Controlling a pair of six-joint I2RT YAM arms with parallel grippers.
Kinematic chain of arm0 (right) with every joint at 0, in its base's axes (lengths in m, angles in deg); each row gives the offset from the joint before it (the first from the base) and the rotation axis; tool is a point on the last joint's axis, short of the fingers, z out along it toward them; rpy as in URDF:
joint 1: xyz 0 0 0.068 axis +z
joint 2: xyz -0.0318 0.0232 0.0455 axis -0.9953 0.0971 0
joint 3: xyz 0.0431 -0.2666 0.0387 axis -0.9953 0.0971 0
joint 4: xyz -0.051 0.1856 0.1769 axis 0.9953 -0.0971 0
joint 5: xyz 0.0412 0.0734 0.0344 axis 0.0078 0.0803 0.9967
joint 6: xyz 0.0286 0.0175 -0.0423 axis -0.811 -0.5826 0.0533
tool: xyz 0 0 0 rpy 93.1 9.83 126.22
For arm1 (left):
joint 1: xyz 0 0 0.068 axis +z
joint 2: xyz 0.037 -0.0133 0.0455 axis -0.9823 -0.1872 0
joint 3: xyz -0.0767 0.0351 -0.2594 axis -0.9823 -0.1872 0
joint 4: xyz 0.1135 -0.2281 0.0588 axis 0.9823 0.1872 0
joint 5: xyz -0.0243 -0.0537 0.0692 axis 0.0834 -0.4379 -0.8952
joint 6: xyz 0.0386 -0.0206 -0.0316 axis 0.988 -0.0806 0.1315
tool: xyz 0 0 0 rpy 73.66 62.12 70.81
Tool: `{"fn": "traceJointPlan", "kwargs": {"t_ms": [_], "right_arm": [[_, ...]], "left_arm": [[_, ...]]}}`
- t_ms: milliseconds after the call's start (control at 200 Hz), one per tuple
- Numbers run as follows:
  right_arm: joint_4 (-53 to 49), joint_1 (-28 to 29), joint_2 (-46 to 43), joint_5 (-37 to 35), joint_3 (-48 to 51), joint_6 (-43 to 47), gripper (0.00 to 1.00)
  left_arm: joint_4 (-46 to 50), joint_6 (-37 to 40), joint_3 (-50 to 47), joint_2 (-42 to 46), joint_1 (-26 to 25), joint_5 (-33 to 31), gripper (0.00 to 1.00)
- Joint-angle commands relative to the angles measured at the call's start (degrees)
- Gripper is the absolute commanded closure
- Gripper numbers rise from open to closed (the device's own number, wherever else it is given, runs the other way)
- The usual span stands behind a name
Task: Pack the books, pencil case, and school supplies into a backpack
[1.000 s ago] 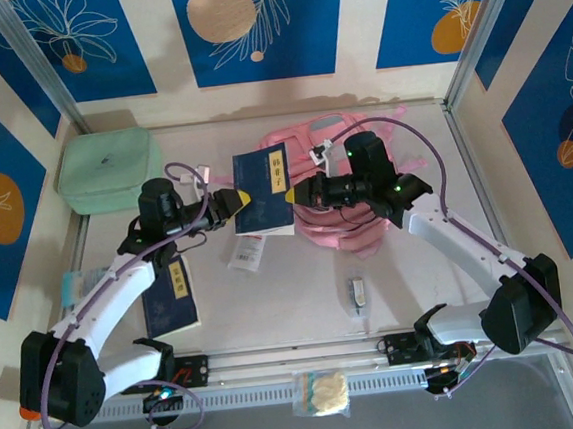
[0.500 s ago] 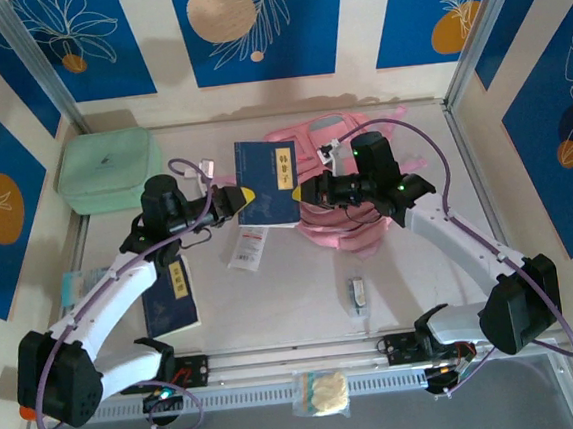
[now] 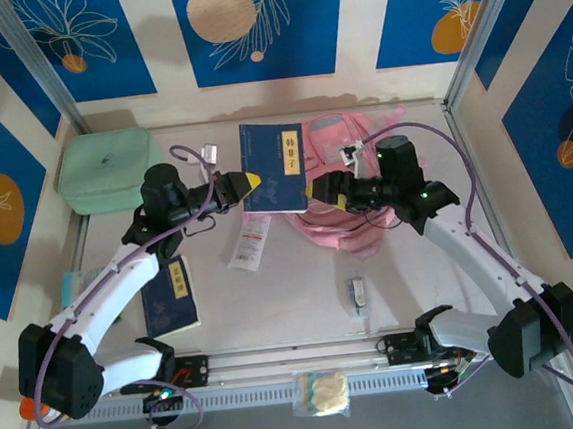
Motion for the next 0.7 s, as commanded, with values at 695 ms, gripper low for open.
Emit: {"fn": "traceJointPlan", "kwargs": {"t_ms": [695], "right_arm": [[29.01, -2.74, 2.44, 19.35, 3.7, -18.43, 0.13]], "left_arm": [[-4.44, -0.06, 7.8, -4.43, -7.2, -4.11, 1.0]]}}
